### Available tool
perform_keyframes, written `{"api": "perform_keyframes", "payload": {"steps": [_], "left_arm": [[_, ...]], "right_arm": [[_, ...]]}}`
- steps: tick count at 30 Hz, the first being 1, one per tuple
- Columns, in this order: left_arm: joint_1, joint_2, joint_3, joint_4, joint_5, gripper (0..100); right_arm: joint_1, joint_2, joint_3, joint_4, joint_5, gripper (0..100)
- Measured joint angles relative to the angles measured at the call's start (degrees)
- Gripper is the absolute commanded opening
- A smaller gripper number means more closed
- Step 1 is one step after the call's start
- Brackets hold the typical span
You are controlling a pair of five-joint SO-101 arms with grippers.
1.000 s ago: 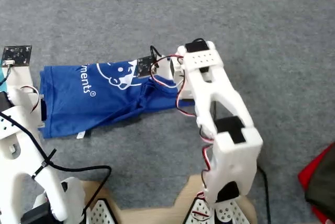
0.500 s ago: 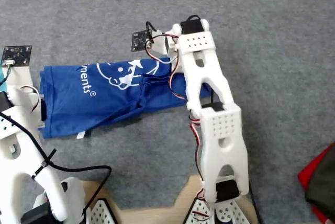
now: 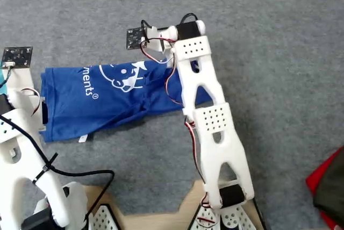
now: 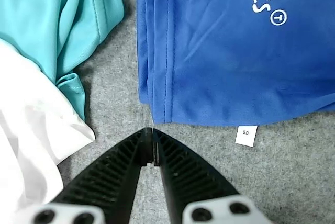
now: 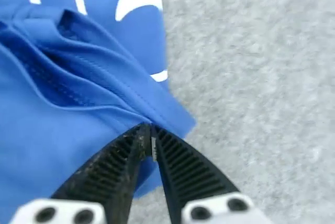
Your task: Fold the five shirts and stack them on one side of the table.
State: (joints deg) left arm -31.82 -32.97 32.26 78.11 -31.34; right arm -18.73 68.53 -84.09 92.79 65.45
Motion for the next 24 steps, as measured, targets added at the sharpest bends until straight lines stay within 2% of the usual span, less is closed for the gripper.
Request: {"api": "perform_keyframes", "payload": {"steps": [5,7,10,13,20,24], "left_arm": [[0.00,0.26,0.00,-0.09,2.29,2],[0.00,1.41,-0.35,-0.44,3.78,4],[0.00,5.98,-3.96,-0.88,5.80,12],[0.00,13.98,-9.76,-0.88,7.74,20],[-1.05,37.89,-28.04,1.93,8.53,20],[-2.90,51.87,-40.97,7.12,4.31,20]], "right_arm": [[-0.09,-0.09,-8.00,7.91,-0.26,0.5],[0.00,-0.44,-8.53,8.44,-3.52,0.5],[2.02,-2.90,-8.53,8.70,-9.67,0.5],[4.92,-5.63,-8.53,8.70,-12.22,0.5],[8.88,-8.97,-4.04,8.70,-12.84,0.5],[9.32,-11.16,1.32,8.70,-12.84,0.5]]}}
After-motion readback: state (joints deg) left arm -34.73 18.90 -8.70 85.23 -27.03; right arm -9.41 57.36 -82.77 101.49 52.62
